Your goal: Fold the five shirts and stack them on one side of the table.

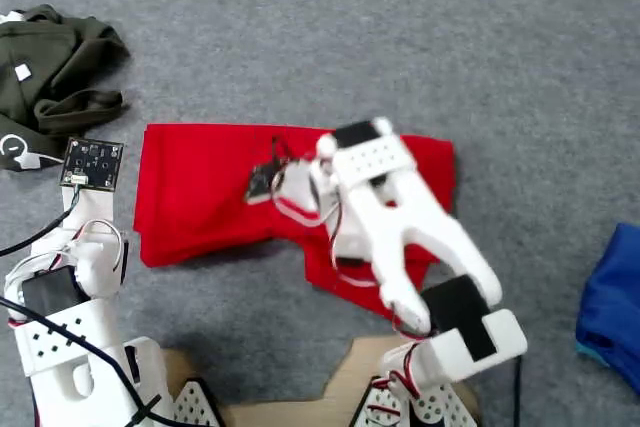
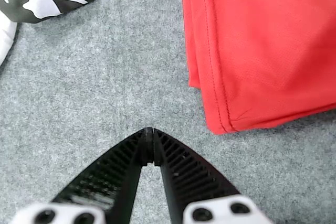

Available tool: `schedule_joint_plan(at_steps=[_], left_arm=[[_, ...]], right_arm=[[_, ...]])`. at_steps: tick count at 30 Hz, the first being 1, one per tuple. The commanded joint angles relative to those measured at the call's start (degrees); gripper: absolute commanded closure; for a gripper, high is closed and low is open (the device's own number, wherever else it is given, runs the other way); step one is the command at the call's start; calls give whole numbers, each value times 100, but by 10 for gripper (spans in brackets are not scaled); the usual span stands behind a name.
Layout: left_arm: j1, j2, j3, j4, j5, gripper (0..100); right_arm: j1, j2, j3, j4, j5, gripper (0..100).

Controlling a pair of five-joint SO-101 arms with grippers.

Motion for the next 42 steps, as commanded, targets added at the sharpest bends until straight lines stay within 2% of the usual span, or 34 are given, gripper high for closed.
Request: schedule_joint_plan(at_steps=[1, 7, 15, 23, 25, 29, 34, 38, 42], left_arm=[[70, -48, -79, -79, -18, 980], [70, -48, -79, -79, -18, 980], [70, -48, -79, -79, -18, 980], [70, -48, -79, -79, -18, 980], [70, -48, -70, -79, -18, 980], [70, -48, -70, -79, -18, 980], [70, -48, -62, -79, -18, 980], [70, -48, -53, -79, -26, 980], [70, -48, -70, -79, -26, 980]], right_arm=[[-479, -286, 479, -510, -712, 818], [-787, -286, 927, -1037, -1802, 818], [-884, -277, 1587, -1618, -2312, 818], [-637, -277, 2114, -2400, -2268, 820], [-585, -277, 2114, -2400, -2207, 859], [-585, -277, 2114, -2391, -2084, 998], [-567, -286, 2035, -2374, -2084, 993], [-233, -303, 1473, -1802, -2048, 993], [374, -286, 541, -1020, -1477, 993]])
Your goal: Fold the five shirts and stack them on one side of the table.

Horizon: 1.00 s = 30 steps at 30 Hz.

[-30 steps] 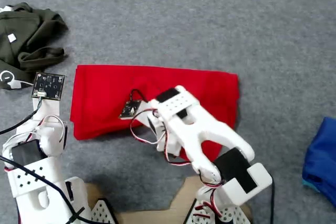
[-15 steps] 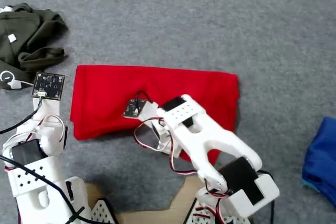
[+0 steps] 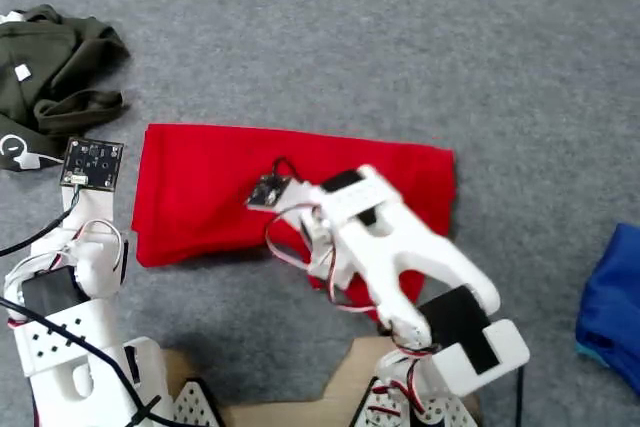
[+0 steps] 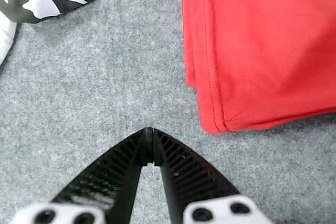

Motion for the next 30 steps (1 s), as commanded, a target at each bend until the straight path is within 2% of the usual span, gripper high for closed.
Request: schedule_joint_plan(at_steps=[1, 7, 10, 24, 30], left_arm=[[70, -48, -70, -79, -26, 980], [62, -48, -79, -79, -26, 980], [44, -48, -79, -62, -26, 980], [18, -48, -88, -44, -26, 980], [18, -48, -88, -44, -26, 980]], right_arm=[[558, -48, -892, 642, 492, 993], [945, 224, -1877, 1046, 1345, 993], [945, 848, -2563, 1257, 1495, 993], [963, 4462, -7864, 3147, 2277, 993], [963, 5068, -8497, 3147, 2585, 993]])
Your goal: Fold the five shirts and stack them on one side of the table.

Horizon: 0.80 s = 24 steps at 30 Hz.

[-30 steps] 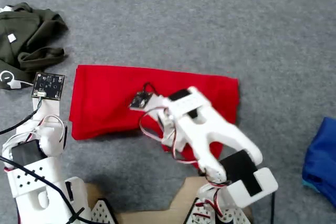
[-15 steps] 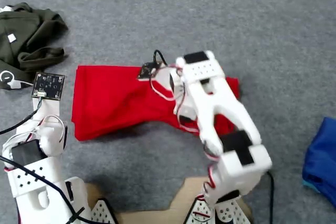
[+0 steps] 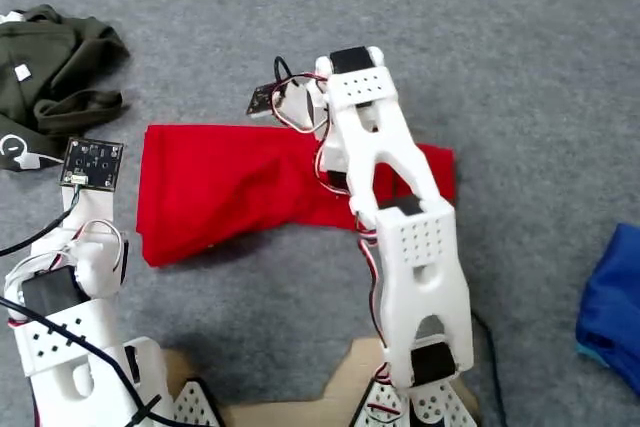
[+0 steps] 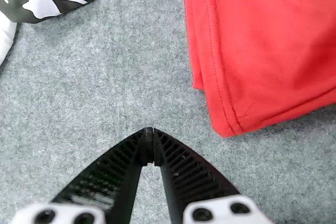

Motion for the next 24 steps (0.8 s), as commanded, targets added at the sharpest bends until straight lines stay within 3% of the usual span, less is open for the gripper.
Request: schedule_joint_plan(at_steps=[1, 5, 14, 24], left_arm=[[18, -48, -88, -44, -26, 980], [18, -48, -88, -53, -26, 980], [26, -48, -88, -70, -26, 980], [35, -48, -88, -79, -193, 980]], right_arm=[[66, 66, -462, 105, 105, 991], [92, 66, -488, 105, 105, 965], [189, 57, -435, 132, -158, 648], [567, -1297, -180, 123, -484, 624]])
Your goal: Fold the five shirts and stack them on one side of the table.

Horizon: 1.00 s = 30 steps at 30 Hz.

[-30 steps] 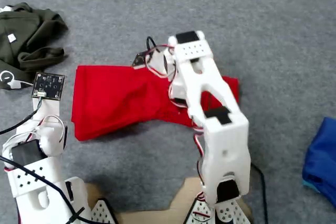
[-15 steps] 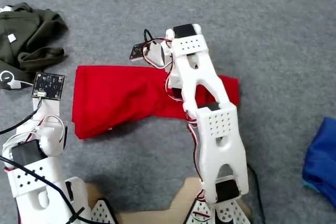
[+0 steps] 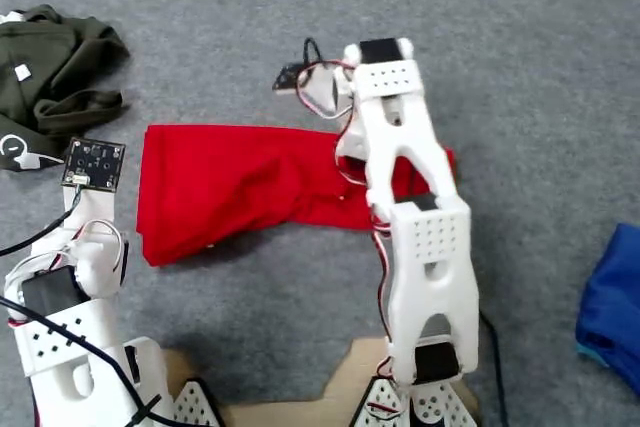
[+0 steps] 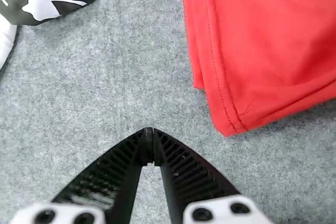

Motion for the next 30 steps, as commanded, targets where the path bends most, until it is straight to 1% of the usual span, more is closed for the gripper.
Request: schedule_joint_plan(at_steps=[1, 4, 6, 9, 12, 13, 15, 19, 23, 30], left_arm=[[35, -48, -88, -79, -88, 980], [44, -48, -88, -79, -88, 980], [53, -48, -88, -79, -88, 980], [62, -48, -88, -79, -88, 980], [62, -48, -88, -79, -88, 980], [62, -48, -88, -79, -88, 980], [62, -48, -88, -79, -88, 980], [26, -48, -220, -62, -97, 980], [26, -48, -246, -70, -97, 980], [18, -48, -246, -53, -97, 980]], right_arm=[[4, -1147, 215, 123, -70, 624], [-127, -1859, 980, 123, -193, 626], [-180, -2299, 1578, 114, -229, 665], [-303, -2809, 2519, 35, -229, 797], [-444, -3046, 3477, -475, -457, 984], [-462, -3073, 3758, -756, -501, 994], [-576, -3073, 4127, -1310, -536, 966], [-769, -2888, 4444, -2101, -536, 966], [-769, -2404, 4286, -2426, -536, 966], [-796, -2167, 3240, -2409, -510, 966]])
